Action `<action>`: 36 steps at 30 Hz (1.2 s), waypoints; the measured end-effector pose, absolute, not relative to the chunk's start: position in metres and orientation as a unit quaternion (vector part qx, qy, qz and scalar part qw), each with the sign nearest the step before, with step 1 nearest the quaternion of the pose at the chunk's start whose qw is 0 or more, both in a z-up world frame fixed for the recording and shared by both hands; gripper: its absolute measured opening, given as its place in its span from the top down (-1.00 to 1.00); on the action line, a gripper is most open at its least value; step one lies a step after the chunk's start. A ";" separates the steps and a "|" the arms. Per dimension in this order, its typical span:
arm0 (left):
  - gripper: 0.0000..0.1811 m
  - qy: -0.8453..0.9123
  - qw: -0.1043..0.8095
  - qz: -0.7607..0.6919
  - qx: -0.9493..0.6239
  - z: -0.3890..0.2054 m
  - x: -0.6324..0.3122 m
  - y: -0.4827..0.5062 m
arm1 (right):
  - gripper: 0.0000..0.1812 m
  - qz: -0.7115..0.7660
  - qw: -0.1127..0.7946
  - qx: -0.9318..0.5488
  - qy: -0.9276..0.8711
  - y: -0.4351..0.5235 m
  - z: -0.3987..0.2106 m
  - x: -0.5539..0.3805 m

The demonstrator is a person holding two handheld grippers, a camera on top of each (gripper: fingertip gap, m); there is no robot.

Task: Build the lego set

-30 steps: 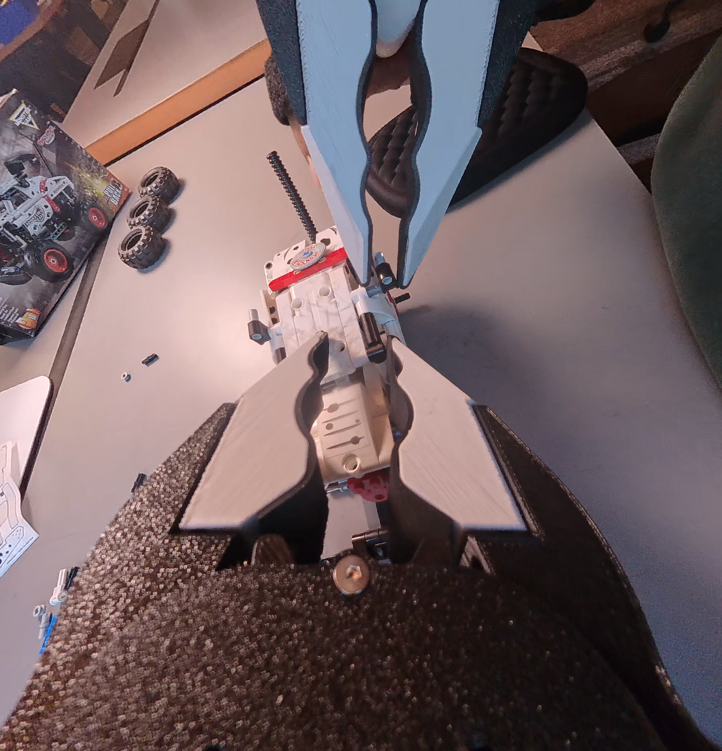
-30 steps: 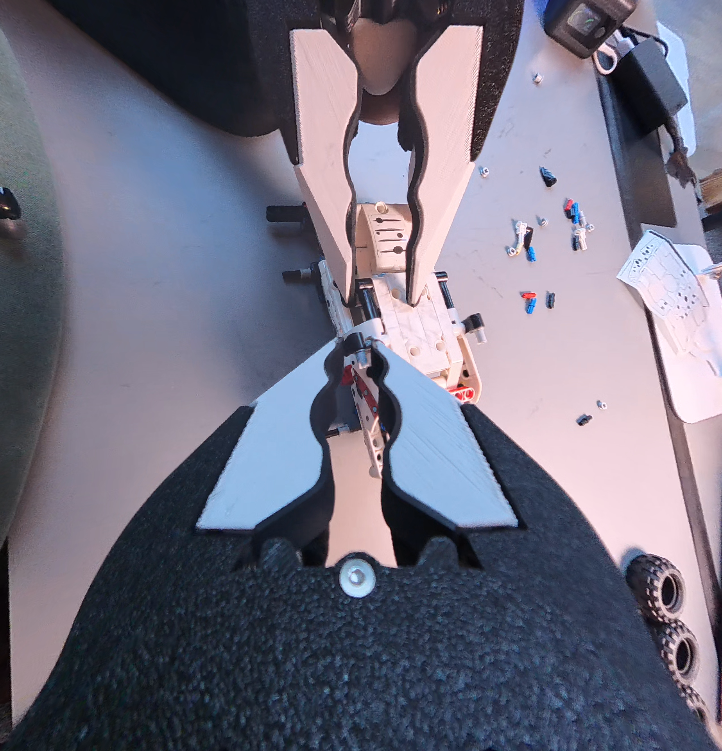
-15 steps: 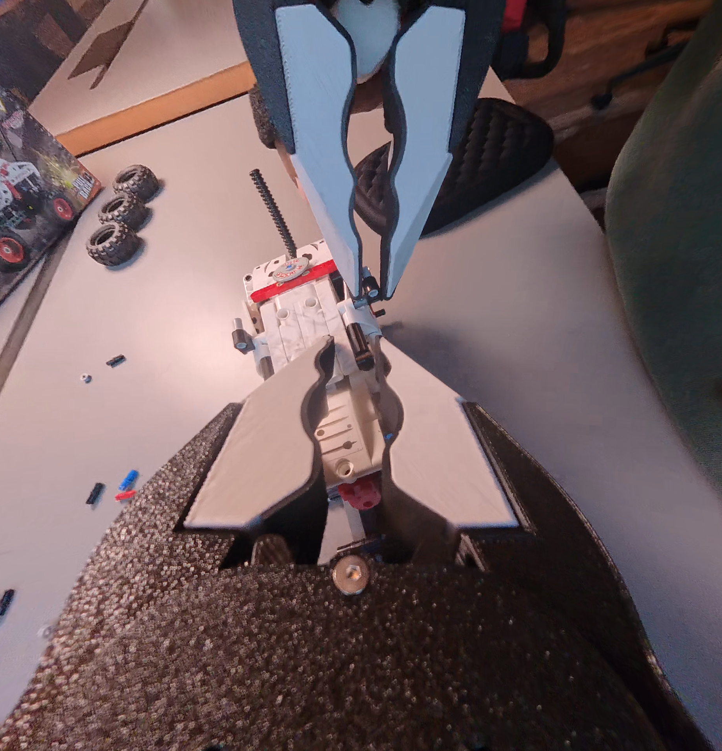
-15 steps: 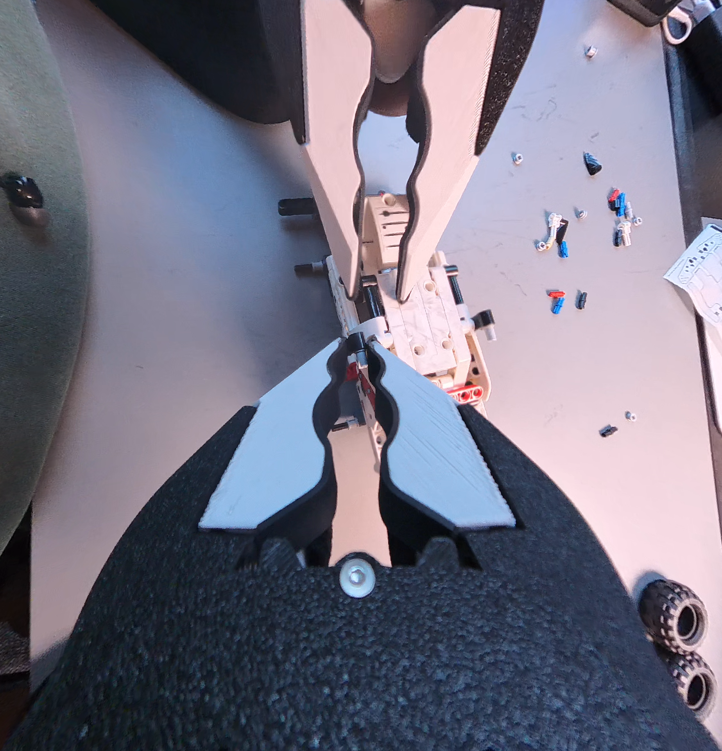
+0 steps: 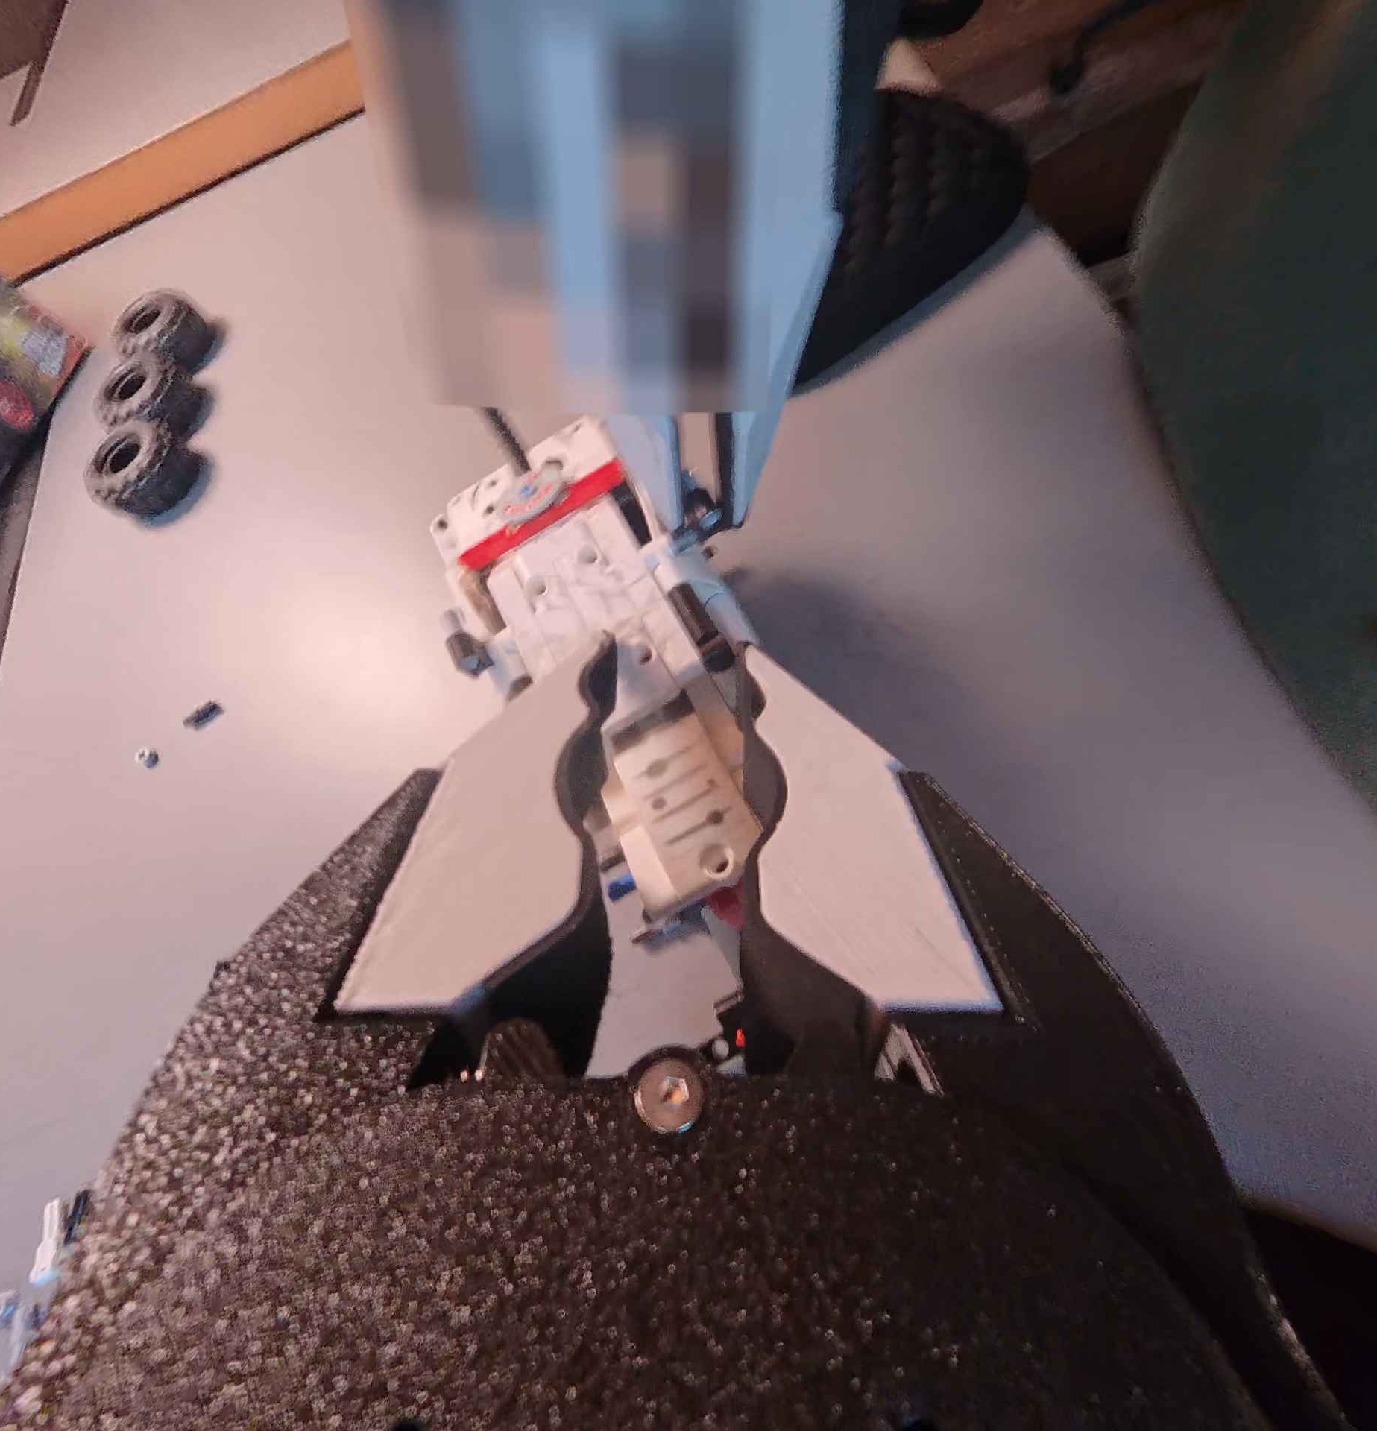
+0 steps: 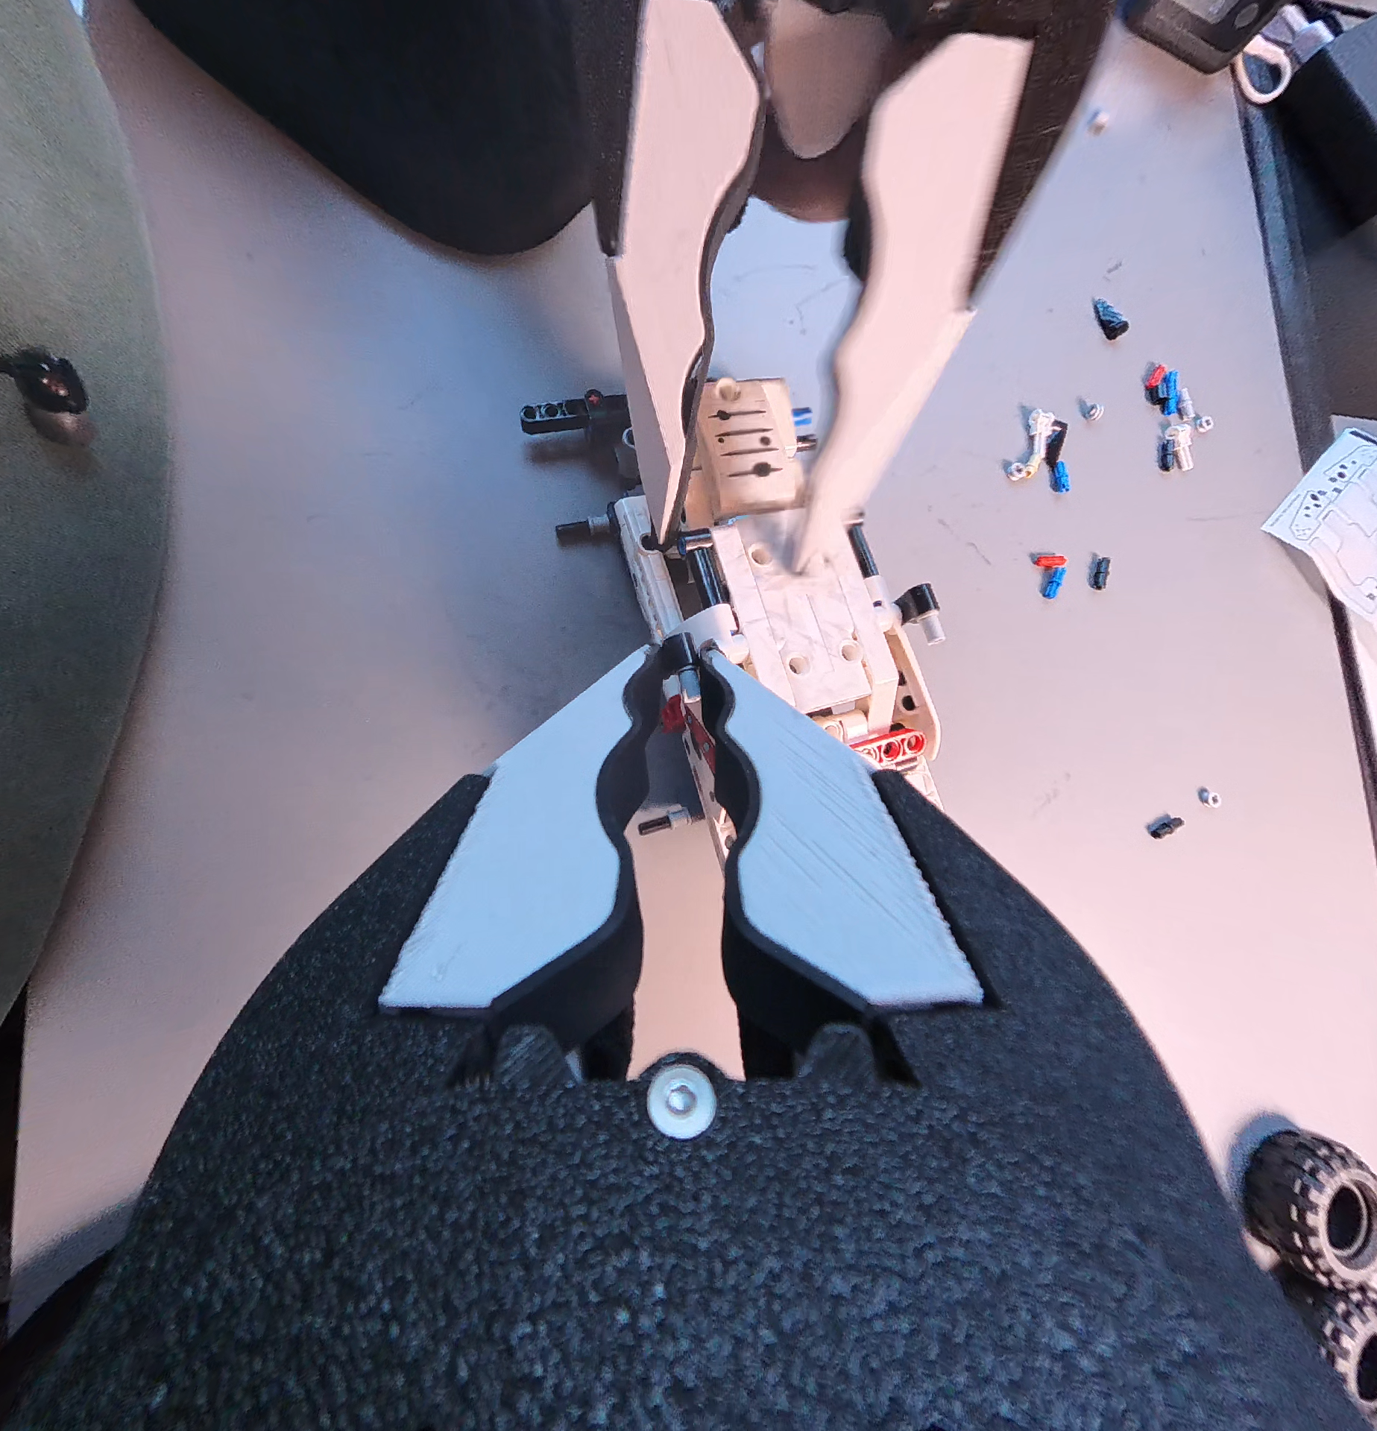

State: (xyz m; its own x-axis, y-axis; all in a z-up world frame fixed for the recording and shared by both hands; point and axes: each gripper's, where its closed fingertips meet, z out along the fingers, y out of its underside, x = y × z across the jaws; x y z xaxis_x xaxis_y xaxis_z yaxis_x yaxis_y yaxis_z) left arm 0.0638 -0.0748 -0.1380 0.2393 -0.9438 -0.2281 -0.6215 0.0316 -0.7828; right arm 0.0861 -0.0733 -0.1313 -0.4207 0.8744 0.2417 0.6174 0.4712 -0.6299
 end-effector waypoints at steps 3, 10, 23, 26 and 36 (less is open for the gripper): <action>0.68 0.591 0.419 -0.184 -0.664 -0.138 0.063 -0.073 | 0.91 0.230 0.273 -0.459 -0.813 -0.072 -0.132 0.086; 0.68 0.582 0.427 -0.198 -0.663 -0.137 0.064 -0.070 | 0.91 0.237 0.264 -0.461 -0.813 -0.070 -0.132 0.087; 0.44 0.333 0.370 -0.358 -0.790 -0.136 0.054 -0.039 | 0.90 0.251 0.288 -0.454 -0.805 -0.068 -0.131 0.084; 0.46 0.323 0.360 -0.368 -0.794 -0.138 0.057 -0.038 | 0.90 0.252 0.291 -0.450 -0.806 -0.068 -0.132 0.085; 0.56 0.327 0.370 -0.374 -0.785 -0.138 0.055 -0.039 | 0.91 0.268 0.296 -0.465 -0.790 -0.069 -0.132 0.086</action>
State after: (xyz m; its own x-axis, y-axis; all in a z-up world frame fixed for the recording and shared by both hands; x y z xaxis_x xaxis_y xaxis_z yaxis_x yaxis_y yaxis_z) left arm 0.0551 -0.0391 -0.1383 0.5071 -0.7897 0.3453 -0.2363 -0.5127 -0.8254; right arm 0.0861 -0.0689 -0.1324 -0.3929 0.8932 0.2185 0.5769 0.4245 -0.6979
